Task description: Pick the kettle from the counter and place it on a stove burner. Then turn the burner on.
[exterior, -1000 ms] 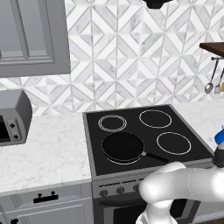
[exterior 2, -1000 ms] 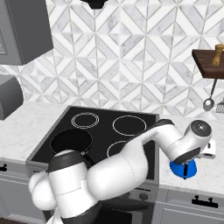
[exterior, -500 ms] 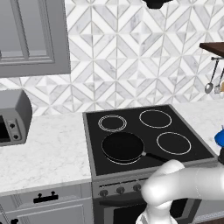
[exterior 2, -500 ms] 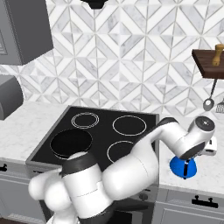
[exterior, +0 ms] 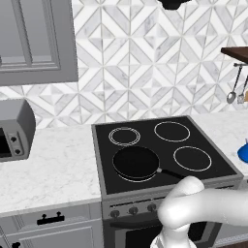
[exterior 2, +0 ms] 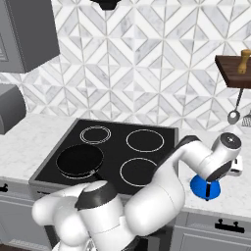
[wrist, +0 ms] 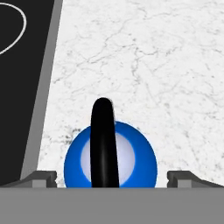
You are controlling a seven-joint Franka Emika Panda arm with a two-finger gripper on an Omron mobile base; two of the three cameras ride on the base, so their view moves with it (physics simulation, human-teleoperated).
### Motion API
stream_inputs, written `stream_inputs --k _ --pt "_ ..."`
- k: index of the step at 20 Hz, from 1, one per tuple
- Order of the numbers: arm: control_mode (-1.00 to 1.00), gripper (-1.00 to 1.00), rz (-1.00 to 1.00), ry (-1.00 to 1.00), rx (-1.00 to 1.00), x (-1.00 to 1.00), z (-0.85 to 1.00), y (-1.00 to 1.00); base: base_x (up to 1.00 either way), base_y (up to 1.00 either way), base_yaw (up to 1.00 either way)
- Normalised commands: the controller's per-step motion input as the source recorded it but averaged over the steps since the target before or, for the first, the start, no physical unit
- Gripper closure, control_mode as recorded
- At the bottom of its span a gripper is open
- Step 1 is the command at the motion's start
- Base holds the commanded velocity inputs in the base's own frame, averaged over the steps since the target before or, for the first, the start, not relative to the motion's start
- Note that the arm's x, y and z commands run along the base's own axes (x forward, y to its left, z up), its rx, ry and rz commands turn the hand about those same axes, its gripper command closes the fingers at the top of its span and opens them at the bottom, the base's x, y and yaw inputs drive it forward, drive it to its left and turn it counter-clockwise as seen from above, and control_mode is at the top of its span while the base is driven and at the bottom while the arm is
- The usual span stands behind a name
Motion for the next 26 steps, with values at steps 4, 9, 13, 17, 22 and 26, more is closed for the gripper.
stream_inputs --k 4,9,13,17,22,26 --pt "-1.0 1.0 0.0 0.01 0.0 0.0 0.0 0.0 0.0 0.0 0.0" --pt "-1.0 1.0 0.0 0.0 0.0 0.01 0.07 0.0 0.0 0.0 0.0" --pt "-1.0 1.0 0.0 0.03 0.0 0.11 0.03 0.0 0.0 0.0 0.0" --pt "-1.0 1.0 0.0 -0.01 0.0 -0.19 0.34 0.02 0.0 0.0 0.0" --pt "-1.0 1.0 0.04 -0.08 -0.02 -0.35 0.43 0.24 0.0 0.0 0.0" --pt "-1.0 1.0 0.07 -0.14 -0.04 -0.1 0.14 0.55 0.0 0.0 0.0"
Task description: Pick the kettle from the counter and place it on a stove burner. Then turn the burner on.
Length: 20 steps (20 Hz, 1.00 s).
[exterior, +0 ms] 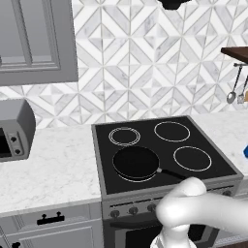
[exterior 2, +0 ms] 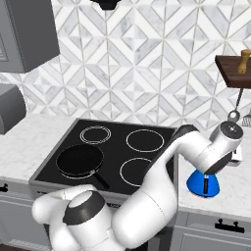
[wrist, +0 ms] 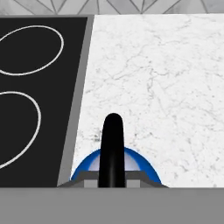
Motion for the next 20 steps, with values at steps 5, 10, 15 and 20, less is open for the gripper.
stream_inputs --k 5,10,15,20 --pt "-1.0 1.0 0.09 -0.1 -0.02 0.0 0.0 0.64 0.0 0.0 0.0" --pt "-1.0 1.0 0.08 0.0 -0.02 0.0 0.09 0.62 0.0 0.0 0.0" --pt "-1.0 1.0 0.08 0.0 -0.02 0.0 0.19 0.61 0.0 0.0 0.0" --pt "-1.0 1.0 0.09 -0.01 0.0 0.0 0.22 0.55 0.0 0.0 0.0"
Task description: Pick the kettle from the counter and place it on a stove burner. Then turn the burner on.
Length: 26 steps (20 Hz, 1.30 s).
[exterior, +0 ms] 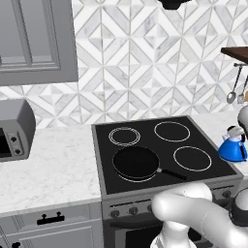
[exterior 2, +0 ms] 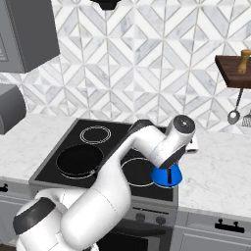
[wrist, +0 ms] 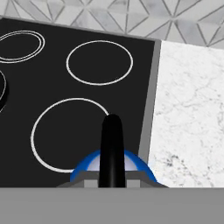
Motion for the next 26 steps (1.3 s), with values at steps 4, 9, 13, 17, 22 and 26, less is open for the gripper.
stream_inputs --k 4,9,13,17,22,26 --pt "-1.0 1.0 0.09 0.0 0.0 0.0 0.16 0.48 0.0 0.0 0.0" --pt "-1.0 1.0 0.1 0.0 0.0 0.0 0.1 0.47 0.0 0.0 0.0" --pt "-1.0 1.0 0.09 0.0 0.01 0.0 0.16 0.42 0.0 0.0 0.0" --pt "-1.0 1.0 0.1 0.0 0.01 0.0 0.16 0.42 0.0 0.0 0.0" --pt "-1.0 1.0 0.09 0.0 0.03 0.0 0.19 0.34 0.0 0.0 0.0" --pt "-1.0 1.0 0.09 0.0 0.03 0.0 0.19 0.29 0.0 0.0 0.0"
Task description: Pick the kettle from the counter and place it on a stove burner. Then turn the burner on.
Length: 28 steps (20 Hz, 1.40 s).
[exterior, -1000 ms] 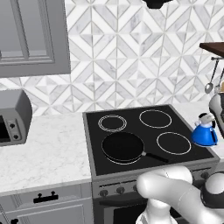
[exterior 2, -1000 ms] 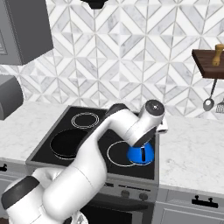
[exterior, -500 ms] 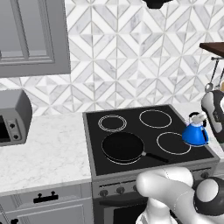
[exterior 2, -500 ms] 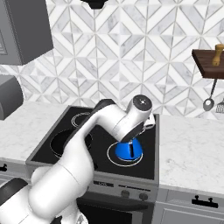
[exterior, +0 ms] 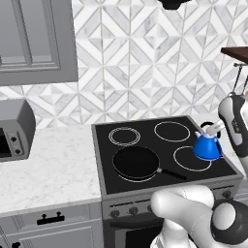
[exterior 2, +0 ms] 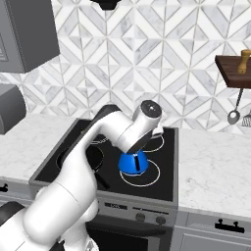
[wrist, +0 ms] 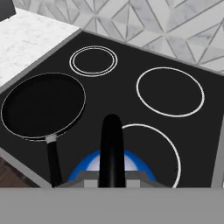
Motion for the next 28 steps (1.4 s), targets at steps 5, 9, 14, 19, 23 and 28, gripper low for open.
stream_inputs --k 5,9,14,19,23,28 --pt "-1.0 1.0 0.08 0.0 0.04 0.06 0.08 0.2 0.0 0.0 0.0" --pt "-1.0 1.0 0.01 -0.07 0.04 0.17 0.0 0.03 0.0 0.0 0.0" --pt "-1.0 1.0 0.0 -0.1 0.03 0.19 0.0 0.03 0.0 0.0 0.0" --pt "-1.0 1.0 0.0 -0.04 0.0 0.05 0.03 0.1 0.0 0.0 0.0" --pt "-1.0 1.0 0.0 0.0 0.0 0.0 0.11 0.11 0.0 0.0 0.0" --pt "-1.0 1.0 0.0 0.01 0.0 0.0 0.15 0.03 0.0 0.0 0.0"
